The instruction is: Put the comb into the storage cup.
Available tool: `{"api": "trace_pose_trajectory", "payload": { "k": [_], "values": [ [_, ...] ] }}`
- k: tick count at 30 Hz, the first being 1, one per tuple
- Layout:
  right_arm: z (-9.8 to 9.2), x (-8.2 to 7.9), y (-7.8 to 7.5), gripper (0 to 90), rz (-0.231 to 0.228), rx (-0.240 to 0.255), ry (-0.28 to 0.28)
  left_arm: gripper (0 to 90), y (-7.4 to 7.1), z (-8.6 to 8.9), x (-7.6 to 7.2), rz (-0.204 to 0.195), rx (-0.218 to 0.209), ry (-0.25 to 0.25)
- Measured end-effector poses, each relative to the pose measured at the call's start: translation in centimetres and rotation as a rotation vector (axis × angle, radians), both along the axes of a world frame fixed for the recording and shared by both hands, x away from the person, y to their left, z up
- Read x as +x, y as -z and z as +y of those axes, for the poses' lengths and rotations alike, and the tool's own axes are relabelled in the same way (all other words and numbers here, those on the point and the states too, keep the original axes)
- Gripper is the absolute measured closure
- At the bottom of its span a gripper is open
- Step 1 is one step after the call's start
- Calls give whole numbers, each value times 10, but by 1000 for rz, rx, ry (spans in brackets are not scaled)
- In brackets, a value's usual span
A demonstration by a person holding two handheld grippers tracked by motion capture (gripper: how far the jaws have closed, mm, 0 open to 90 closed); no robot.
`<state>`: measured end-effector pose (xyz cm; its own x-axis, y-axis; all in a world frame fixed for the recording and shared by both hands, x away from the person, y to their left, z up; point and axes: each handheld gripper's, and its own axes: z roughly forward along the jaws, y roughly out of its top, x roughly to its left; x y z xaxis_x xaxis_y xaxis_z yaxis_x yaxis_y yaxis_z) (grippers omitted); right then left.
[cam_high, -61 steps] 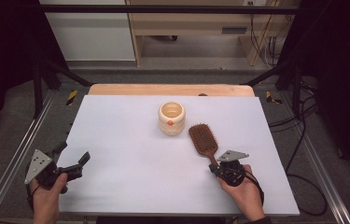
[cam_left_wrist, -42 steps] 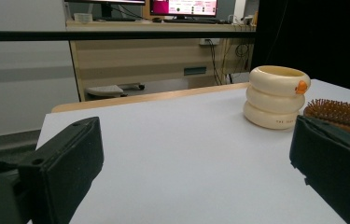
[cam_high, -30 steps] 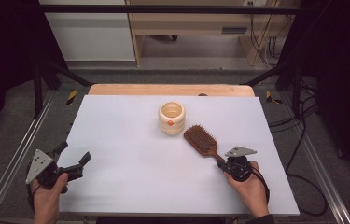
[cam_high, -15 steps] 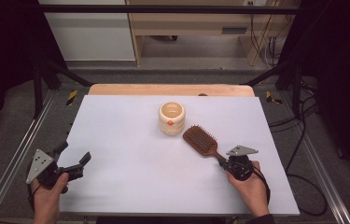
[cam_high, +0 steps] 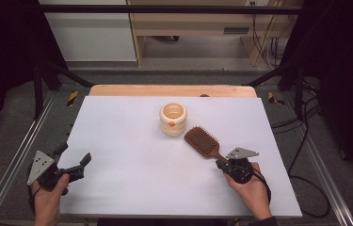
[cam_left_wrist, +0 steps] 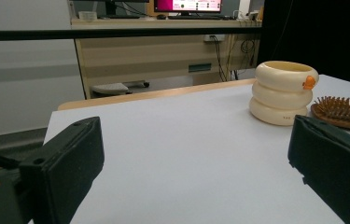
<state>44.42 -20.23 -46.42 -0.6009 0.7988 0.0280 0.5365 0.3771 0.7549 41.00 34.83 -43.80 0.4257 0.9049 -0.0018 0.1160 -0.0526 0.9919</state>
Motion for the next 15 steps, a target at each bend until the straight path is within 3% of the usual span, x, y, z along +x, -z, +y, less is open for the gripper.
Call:
{"api": "trace_pose_trajectory", "payload": {
  "k": [2,5,10,15],
  "values": [
    [1,2,-3,869,-11,23,-8,36,0,-1,0,0,-2,1],
    [3,8,-12,811,-39,17,-17,35,0,-2,0,1,-3,6],
    [5,19,-25,721,-10,-28,-43,34,1,0,0,1,-9,4],
    [4,30,-38,534,18,-104,-48,33,1,0,0,1,-8,2]
  ]
}}
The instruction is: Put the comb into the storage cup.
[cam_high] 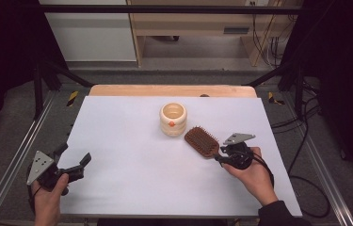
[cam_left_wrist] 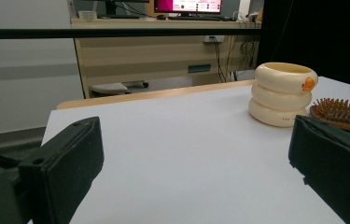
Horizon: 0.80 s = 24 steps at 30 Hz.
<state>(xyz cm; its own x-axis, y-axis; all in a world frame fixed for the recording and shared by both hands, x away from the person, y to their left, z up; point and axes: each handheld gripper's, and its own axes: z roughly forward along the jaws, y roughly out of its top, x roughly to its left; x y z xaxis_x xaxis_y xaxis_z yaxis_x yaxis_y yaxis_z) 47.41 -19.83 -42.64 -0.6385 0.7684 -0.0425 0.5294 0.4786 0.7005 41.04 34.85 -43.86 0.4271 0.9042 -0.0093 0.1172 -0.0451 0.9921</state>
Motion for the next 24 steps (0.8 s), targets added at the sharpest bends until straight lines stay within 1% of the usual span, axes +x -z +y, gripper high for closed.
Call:
{"api": "trace_pose_trajectory", "payload": {
  "k": [1,3,5,7,8,10,11,13,14,15,16,17,19,20,21,23,24],
  "values": [
    [-1,2,-2,483,10,-10,-5,33,0,0,0,-2,1,0],
    [-1,6,-3,417,28,-21,3,34,0,-1,0,-2,1,-1],
    [-2,9,-3,340,30,-62,10,33,0,-1,0,-1,3,-2],
    [-2,12,-2,264,44,-82,15,33,1,0,-1,2,-10,-5],
    [-2,14,-1,241,64,-81,19,32,2,0,-1,5,-17,-6],
    [-4,18,-2,185,91,-80,35,31,3,0,1,9,-18,-14],
    [-5,20,-2,169,98,-78,37,30,3,1,1,9,-21,-14],
    [-7,24,-1,130,133,-73,47,27,2,1,1,7,-26,-11],
    [-7,26,-1,116,150,-77,52,24,3,0,1,8,-33,-3],
    [-7,28,-1,118,154,-79,47,22,3,0,2,11,-30,0],
    [-8,30,-1,113,149,-80,45,22,3,-1,2,13,-24,2],
    [-8,31,-1,99,160,-71,47,22,3,-1,3,15,-19,3],
    [-9,33,1,95,177,-71,38,22,3,-1,2,13,-22,-3],
    [-9,33,1,94,190,-75,40,21,3,-1,2,14,-22,6],
    [-9,34,3,98,195,-82,24,21,3,-1,2,14,-18,5],
    [-9,36,3,103,198,-77,31,21,4,-2,3,16,-23,6],
    [-9,37,2,103,206,-81,38,21,3,-2,3,16,-20,6]
  ]
}}
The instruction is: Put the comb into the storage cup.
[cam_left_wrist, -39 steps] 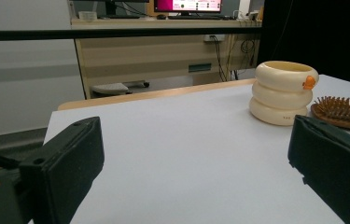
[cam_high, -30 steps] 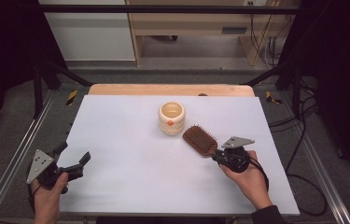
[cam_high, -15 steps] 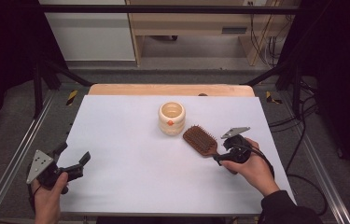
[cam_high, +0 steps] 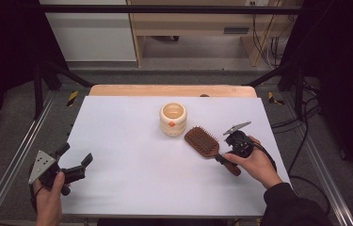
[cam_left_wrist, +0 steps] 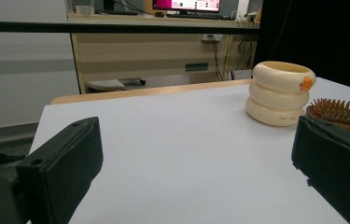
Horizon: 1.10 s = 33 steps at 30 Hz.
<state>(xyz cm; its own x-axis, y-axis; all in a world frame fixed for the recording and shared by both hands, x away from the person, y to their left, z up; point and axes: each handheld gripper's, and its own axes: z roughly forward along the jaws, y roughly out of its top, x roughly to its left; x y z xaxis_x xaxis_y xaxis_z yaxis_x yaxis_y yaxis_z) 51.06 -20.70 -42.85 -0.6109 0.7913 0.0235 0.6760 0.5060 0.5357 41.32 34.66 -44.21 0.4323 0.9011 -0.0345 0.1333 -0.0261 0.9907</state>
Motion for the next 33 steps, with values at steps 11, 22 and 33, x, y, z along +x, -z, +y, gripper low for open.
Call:
{"api": "trace_pose_trajectory", "payload": {
  "k": [11,22,33],
  "values": [
    [5,3,7,115,47,-55,-17,21,-1,-1,-1,-4,13,-4],
    [7,0,11,136,51,-41,14,20,-1,0,-1,-5,12,-4],
    [8,2,16,288,46,-37,19,20,-2,4,-2,-15,0,-14]
  ]
}}
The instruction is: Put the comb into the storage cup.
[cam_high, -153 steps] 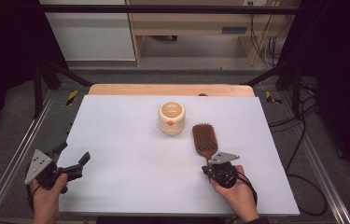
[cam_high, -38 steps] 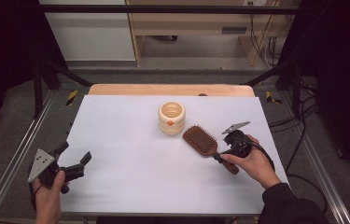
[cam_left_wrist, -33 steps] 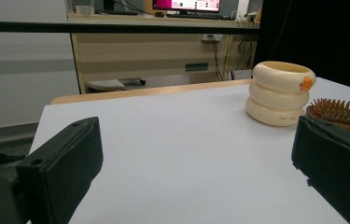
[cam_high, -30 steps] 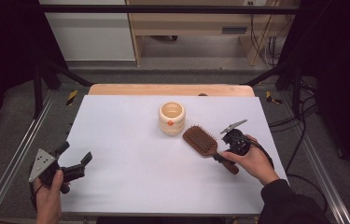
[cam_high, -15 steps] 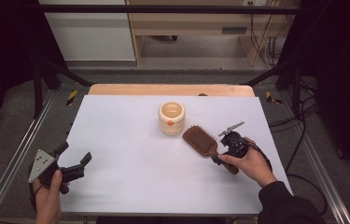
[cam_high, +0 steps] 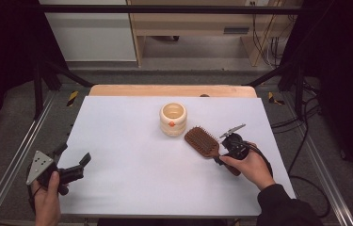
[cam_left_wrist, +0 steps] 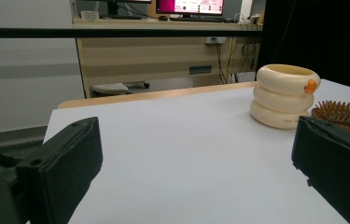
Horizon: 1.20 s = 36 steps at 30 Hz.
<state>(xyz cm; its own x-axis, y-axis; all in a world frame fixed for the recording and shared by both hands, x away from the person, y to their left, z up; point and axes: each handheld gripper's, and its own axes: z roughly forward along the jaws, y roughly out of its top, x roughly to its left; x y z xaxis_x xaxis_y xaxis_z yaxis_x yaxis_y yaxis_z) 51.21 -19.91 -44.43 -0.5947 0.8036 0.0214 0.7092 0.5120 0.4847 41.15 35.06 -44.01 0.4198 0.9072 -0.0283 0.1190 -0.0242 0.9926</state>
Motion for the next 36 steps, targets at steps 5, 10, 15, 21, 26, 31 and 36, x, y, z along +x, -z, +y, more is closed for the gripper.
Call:
{"api": "trace_pose_trajectory", "payload": {
  "k": [5,10,15,21,26,31,36],
  "values": [
    [2,2,3,355,13,3,-25,20,0,0,1,0,1,-4],
    [6,3,4,423,18,-12,-40,20,0,-1,1,0,6,-1],
    [8,3,6,473,24,-23,-56,20,0,-1,0,0,7,-2],
    [11,3,7,534,30,-33,-82,20,0,-1,1,3,4,3],
    [14,5,8,550,44,-60,-83,20,0,-1,0,1,3,5],
    [16,6,9,570,60,-78,-71,19,0,0,0,0,-3,3],
    [18,8,9,608,68,-93,-62,19,0,-1,0,0,-3,3]
  ]
}}
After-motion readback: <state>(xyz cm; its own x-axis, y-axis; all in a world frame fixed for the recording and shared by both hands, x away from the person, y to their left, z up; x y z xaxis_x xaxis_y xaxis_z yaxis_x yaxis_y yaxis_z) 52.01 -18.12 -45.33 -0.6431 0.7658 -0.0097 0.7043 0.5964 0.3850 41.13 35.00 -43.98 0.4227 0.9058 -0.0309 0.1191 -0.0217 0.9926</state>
